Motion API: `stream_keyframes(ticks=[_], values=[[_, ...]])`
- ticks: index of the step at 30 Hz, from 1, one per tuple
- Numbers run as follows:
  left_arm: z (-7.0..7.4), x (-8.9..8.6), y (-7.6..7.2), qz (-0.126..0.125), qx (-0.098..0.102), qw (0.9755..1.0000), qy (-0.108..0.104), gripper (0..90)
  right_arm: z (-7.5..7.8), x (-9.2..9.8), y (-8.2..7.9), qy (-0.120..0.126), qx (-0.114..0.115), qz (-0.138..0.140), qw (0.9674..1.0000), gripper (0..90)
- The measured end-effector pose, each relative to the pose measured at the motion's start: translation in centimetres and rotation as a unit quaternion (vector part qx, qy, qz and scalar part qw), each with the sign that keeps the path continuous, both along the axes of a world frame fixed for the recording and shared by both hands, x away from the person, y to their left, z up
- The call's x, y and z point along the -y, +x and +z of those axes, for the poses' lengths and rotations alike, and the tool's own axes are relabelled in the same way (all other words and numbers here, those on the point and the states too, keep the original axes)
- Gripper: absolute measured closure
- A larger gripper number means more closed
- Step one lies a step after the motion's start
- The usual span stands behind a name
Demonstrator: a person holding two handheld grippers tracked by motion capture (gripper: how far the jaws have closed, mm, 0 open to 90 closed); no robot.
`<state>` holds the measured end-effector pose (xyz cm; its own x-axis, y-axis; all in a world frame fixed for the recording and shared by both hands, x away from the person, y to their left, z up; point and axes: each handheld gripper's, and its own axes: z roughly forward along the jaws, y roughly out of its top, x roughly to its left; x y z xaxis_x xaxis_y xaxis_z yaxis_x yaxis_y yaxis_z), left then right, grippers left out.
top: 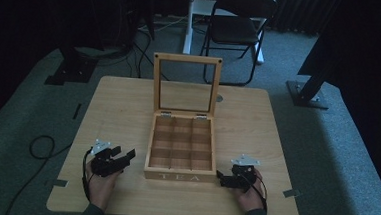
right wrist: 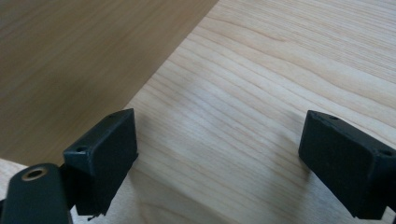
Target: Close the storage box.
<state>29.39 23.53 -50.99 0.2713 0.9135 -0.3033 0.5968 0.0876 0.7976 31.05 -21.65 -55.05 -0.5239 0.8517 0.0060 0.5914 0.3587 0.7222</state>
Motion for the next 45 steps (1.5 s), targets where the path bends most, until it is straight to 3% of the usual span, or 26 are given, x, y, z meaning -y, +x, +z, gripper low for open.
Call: stream_keyframes(ticks=[11,18,25,30,35,45], values=[[0.2,-0.6,0.1,0.011,-0.007,0.9998,-0.013,33.6,0.0,0.0,0.0,0.0,0.0,0.005,1.0,11.2],[0.9,-0.7,0.3,0.003,-0.005,0.9999,-0.013,33.5,0.0,0.1,0.1,0.0,0.0,0.013,0.9999,11.2],[1.5,-0.6,1.0,-0.008,-0.012,0.9999,-0.009,34.1,0.0,0.3,0.5,0.0,0.0,0.039,0.9993,11.3],[2.3,-0.2,1.5,-0.018,-0.012,0.9997,0.006,34.6,0.0,0.9,0.7,0.0,0.002,0.067,0.9978,12.8],[3.3,0.1,2.0,-0.022,-0.005,0.9996,0.016,35.2,0.0,1.1,0.8,0.0,0.002,0.079,0.9969,12.9],[5.3,0.7,3.3,-0.026,0.024,0.999,0.026,35.2,0.0,1.0,0.7,0.0,0.002,0.073,0.9973,13.3]])
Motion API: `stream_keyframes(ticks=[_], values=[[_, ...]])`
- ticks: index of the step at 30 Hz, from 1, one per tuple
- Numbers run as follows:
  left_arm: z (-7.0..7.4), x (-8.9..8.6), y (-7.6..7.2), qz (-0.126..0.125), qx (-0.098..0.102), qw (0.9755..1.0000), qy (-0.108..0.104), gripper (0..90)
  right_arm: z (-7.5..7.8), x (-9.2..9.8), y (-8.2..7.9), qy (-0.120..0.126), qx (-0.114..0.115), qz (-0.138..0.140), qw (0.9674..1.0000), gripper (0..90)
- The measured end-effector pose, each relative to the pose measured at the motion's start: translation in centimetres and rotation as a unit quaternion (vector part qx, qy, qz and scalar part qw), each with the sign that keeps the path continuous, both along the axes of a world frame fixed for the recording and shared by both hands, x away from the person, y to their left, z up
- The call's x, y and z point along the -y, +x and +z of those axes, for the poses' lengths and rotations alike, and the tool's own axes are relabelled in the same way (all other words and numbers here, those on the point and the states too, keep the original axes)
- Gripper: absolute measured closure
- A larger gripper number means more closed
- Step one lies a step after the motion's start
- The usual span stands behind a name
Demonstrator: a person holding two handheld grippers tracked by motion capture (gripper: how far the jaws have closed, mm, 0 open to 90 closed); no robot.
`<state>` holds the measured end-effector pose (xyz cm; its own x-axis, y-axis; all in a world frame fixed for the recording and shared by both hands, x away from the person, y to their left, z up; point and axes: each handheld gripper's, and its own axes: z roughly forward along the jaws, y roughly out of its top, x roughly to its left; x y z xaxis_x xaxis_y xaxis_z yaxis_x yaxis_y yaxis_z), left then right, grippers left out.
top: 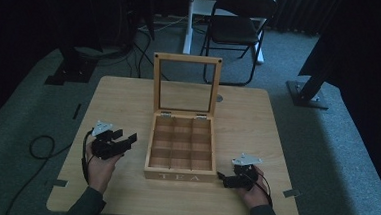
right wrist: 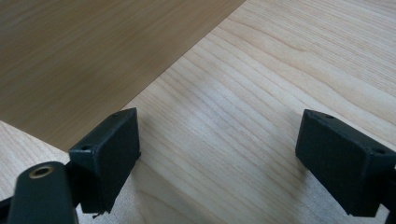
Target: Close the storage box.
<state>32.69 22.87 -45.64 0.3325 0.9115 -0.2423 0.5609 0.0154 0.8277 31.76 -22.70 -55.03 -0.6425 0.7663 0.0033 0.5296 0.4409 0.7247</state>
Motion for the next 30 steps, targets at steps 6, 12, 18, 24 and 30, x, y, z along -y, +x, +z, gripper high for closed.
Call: stream_keyframes(ticks=[6,12,18,24,30], values=[[1.1,0.4,1.0,-0.003,0.01,0.9999,0.007,34.5,0.0,-0.1,0.0,0.0,0.0,-0.004,1.0,13.3],[1.9,1.1,2.2,-0.011,0.016,0.9997,0.015,34.2,0.0,-0.1,0.0,0.001,0.0,-0.005,1.0,13.3],[2.9,1.5,3.5,-0.022,0.022,0.9993,0.019,33.5,0.0,-0.2,0.0,0.0,0.001,-0.008,1.0,13.4],[4.0,2.3,4.6,-0.034,0.031,0.9979,0.046,33.5,0.0,-0.2,-0.1,0.0,0.0,-0.009,1.0,13.3],[3.9,2.8,5.8,-0.024,0.031,0.9974,0.06,33.3,0.0,-0.2,-0.1,0.0,0.0,-0.009,1.0,13.3]])
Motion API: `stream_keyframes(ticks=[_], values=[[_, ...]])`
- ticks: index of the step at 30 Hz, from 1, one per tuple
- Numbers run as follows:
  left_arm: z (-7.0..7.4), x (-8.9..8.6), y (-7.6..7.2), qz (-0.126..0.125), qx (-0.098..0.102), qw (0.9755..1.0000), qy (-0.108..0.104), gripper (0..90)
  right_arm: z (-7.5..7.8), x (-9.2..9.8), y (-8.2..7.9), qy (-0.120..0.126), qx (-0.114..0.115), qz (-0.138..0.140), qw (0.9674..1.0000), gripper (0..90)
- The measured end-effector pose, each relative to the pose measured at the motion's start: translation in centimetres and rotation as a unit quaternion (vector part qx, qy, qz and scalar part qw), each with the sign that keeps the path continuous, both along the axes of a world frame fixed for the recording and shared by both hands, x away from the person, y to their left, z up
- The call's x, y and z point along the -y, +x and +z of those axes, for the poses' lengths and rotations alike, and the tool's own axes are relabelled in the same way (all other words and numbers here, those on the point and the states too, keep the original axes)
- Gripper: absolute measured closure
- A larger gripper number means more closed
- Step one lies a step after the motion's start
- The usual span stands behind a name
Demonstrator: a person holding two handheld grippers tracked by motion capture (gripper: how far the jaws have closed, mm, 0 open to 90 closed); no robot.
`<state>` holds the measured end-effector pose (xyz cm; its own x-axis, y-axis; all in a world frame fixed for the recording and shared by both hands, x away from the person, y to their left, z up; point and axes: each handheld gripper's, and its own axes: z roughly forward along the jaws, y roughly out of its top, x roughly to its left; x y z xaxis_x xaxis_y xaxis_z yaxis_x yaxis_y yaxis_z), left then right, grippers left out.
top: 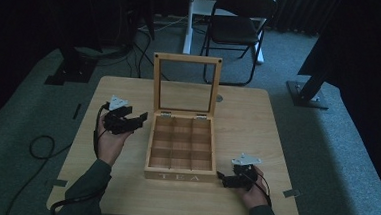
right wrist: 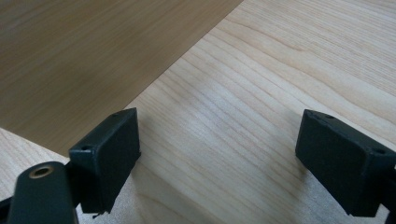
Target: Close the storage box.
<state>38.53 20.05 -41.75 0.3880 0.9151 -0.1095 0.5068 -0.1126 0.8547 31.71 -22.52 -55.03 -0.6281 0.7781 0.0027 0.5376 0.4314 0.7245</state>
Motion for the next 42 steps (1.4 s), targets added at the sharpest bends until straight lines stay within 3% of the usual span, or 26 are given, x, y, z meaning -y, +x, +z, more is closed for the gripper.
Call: stream_keyframes(ticks=[20,32,34,38,42], values=[[0.7,1.2,3.4,-0.002,0.011,0.9999,0.001,33.1,0.0,0.0,0.0,0.0,0.0,-0.001,1.0,13.3],[1.2,2.1,5.6,-0.001,0.03,0.9994,0.015,33.0,0.0,0.0,0.0,0.0,0.0,-0.001,1.0,13.3],[1.3,2.2,5.9,-0.002,0.038,0.9989,0.025,33.2,0.0,0.0,0.0,0.0,0.0,-0.001,1.0,13.3],[1.2,2.4,6.6,-0.005,0.036,0.9991,0.023,36.1,0.0,0.0,0.0,0.0,0.0,-0.001,1.0,13.3],[1.2,2.6,7.3,0.0,0.029,0.9993,0.024,46.1,0.0,0.0,0.0,0.0,0.0,-0.001,1.0,13.3]])
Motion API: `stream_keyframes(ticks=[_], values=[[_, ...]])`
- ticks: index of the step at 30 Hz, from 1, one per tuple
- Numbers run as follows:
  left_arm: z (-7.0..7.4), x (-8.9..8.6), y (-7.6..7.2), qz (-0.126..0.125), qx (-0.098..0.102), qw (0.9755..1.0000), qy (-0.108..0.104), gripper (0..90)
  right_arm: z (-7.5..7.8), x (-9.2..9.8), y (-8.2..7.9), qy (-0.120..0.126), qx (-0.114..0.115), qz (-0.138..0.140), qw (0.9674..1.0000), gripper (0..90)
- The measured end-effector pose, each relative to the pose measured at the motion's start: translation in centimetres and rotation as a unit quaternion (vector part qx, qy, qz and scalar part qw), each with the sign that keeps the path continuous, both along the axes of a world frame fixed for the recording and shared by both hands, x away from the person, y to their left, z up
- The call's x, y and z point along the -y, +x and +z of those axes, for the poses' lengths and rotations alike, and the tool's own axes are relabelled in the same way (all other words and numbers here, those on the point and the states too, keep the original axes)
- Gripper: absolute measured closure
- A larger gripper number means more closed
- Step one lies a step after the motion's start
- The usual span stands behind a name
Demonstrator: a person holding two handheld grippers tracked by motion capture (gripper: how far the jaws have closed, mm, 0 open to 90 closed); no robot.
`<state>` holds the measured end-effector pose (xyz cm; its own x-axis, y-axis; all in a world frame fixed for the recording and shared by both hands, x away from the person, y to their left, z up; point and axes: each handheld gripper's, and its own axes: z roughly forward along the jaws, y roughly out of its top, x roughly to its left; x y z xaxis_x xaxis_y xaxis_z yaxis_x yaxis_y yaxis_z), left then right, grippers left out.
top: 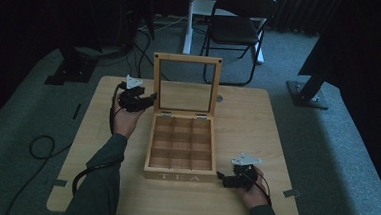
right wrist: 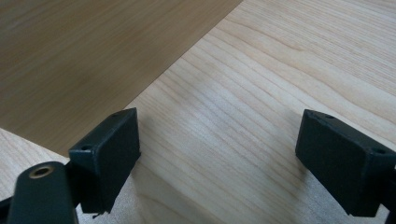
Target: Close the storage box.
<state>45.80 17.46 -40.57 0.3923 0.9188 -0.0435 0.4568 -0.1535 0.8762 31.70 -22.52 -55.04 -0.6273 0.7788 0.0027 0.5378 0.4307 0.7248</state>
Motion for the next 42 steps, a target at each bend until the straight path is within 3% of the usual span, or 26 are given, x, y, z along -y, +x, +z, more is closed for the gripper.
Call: stream_keyframes(ticks=[8,19,24,28,30,39,42], values=[[-0.5,0.6,1.6,0.011,-0.018,0.9998,-0.001,46.9,0.0,0.0,0.0,0.0,0.0,0.0,1.0,13.3],[-1.3,1.0,3.4,0.017,-0.039,0.9989,-0.02,43.0,0.0,0.0,0.0,0.0,0.0,-0.001,1.0,13.3],[-1.2,1.1,3.8,0.025,-0.038,0.9987,-0.025,44.5,0.0,0.0,0.0,0.0,0.0,-0.001,1.0,13.3],[-0.8,1.4,4.1,0.014,-0.04,0.9989,-0.018,48.9,0.0,0.0,0.0,0.0,0.0,-0.001,1.0,13.3],[-0.6,1.6,4.2,0.012,-0.037,0.9989,-0.026,49.1,0.0,0.0,0.0,0.0,0.0,-0.001,1.0,13.3],[-0.3,2.4,4.8,-0.016,-0.023,0.999,-0.036,44.1,0.0,0.0,0.0,0.0,0.0,-0.001,1.0,13.3],[-0.3,2.5,4.6,-0.014,-0.024,0.9987,-0.042,41.3,0.0,0.0,0.0,0.001,0.0,-0.002,1.0,13.3]])
